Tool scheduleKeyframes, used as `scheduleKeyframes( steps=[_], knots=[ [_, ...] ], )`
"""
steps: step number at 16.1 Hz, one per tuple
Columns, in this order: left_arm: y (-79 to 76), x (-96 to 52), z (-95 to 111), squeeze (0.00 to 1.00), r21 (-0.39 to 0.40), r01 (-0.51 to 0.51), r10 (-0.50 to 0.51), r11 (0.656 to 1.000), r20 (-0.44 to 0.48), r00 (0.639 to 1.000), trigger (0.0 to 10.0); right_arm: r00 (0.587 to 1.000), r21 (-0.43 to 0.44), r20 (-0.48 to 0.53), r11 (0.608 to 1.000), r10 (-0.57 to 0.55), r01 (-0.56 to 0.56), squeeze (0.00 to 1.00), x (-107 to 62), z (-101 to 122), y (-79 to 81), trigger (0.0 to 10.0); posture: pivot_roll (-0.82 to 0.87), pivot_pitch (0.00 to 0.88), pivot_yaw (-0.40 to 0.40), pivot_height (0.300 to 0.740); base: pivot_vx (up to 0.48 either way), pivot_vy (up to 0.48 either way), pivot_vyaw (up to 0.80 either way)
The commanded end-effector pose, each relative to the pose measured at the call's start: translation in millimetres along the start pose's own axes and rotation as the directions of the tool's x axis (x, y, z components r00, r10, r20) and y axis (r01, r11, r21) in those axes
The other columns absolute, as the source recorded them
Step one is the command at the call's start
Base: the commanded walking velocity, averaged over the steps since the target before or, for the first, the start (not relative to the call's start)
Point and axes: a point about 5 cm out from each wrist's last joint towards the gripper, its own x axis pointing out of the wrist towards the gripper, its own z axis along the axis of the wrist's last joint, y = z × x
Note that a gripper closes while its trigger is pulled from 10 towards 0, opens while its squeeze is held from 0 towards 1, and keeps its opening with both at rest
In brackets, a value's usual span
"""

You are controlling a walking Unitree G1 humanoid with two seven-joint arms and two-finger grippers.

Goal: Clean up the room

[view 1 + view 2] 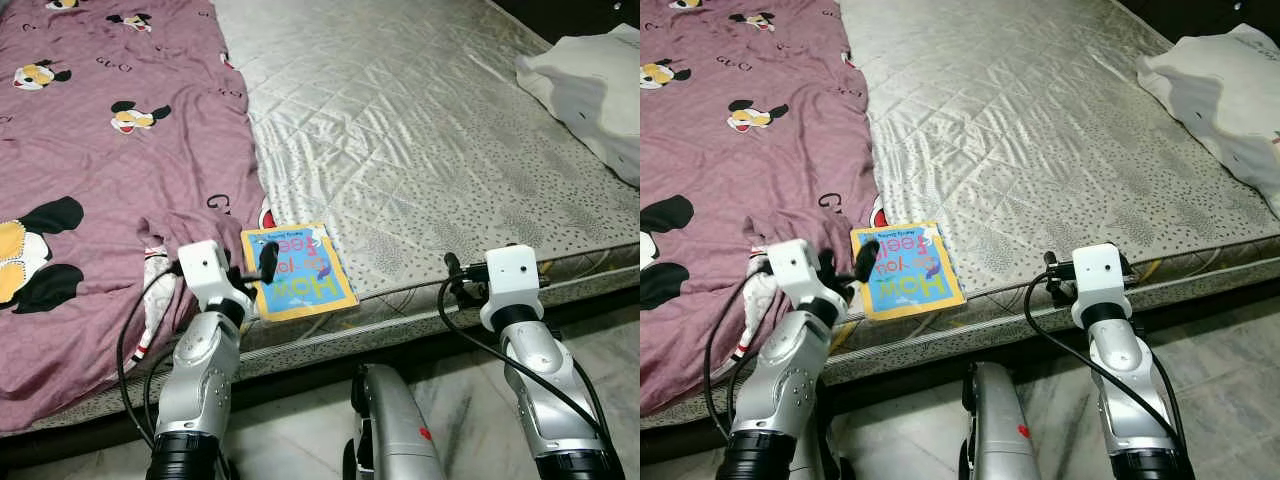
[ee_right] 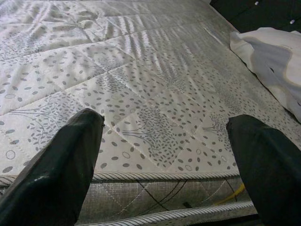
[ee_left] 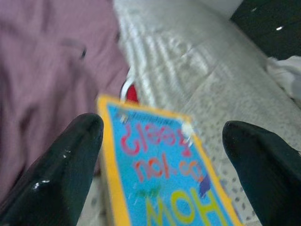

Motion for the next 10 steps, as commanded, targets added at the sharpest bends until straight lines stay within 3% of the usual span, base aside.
scheduleKeyframes(
  steps=[1, 4, 10],
  knots=[
    [3.2, 2.8, -11.7, 0.0, -0.052, -0.041, 0.038, 0.998, -0.055, 0.998, 10.0, 1.0, -0.002, 0.0, 1.0, -0.017, 0.017, 0.0, -0.4, -0.8, -5.3, 10.0, -0.17, 0.118, -0.053, 0.547, 0.0, 0.0, 0.0],
    [2.3, 10.2, -28.9, 0.0, -0.149, -0.084, 0.063, 0.985, -0.141, 0.988, 10.0, 1.0, -0.008, 0.012, 1.0, -0.027, 0.027, 0.0, -1.5, 3.0, -7.7, 10.0, -0.19, 0.121, -0.045, 0.547, 0.0, 0.0, 0.0],
    [2.6, 15.9, -48.6, 0.0, -0.179, -0.121, 0.07, 0.976, -0.268, 0.961, 10.0, 0.999, -0.05, 0.011, 0.997, -0.05, 0.05, 0.0, -13.3, 3.8, -24.9, 10.0, -0.25, 0.141, -0.039, 0.547, 0.0, 0.0, 0.0]
  ],
)
